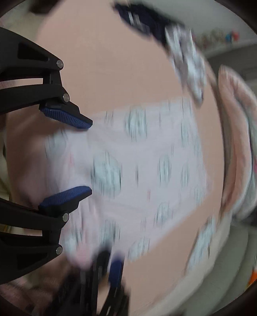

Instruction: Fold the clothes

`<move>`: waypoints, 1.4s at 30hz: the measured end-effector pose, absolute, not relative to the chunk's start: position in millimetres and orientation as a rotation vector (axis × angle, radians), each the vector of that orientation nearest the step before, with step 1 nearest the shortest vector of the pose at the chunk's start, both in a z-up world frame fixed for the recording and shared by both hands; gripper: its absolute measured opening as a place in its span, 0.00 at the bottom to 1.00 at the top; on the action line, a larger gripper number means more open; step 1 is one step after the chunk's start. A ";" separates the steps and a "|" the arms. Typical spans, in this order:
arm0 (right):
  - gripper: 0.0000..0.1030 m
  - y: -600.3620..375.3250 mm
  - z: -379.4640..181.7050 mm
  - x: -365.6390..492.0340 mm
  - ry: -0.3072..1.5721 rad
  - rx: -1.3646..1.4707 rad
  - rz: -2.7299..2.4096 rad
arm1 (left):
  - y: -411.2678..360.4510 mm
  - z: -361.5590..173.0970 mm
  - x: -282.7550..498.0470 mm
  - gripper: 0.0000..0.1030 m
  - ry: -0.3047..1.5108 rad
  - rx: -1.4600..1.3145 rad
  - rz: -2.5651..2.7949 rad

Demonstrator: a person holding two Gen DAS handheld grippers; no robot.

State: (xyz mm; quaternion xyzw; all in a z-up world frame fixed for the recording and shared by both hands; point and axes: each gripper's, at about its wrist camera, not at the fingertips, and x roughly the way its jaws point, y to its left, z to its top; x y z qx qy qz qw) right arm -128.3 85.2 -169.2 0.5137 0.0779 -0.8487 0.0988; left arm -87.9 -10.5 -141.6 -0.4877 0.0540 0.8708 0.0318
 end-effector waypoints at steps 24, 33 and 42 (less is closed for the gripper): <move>0.45 163.9 -152.4 -112.8 -0.231 1.506 -2.449 | -75.6 -125.2 -68.9 0.58 -0.522 -1.542 2.505; 0.46 162.4 -147.3 -180.9 -0.242 1.507 -2.459 | -56.7 -120.2 -148.6 0.57 -0.355 -1.623 2.512; 0.46 160.3 -164.1 -281.6 -0.223 1.537 -2.483 | -74.1 -140.3 -253.1 0.56 -0.288 -1.616 2.499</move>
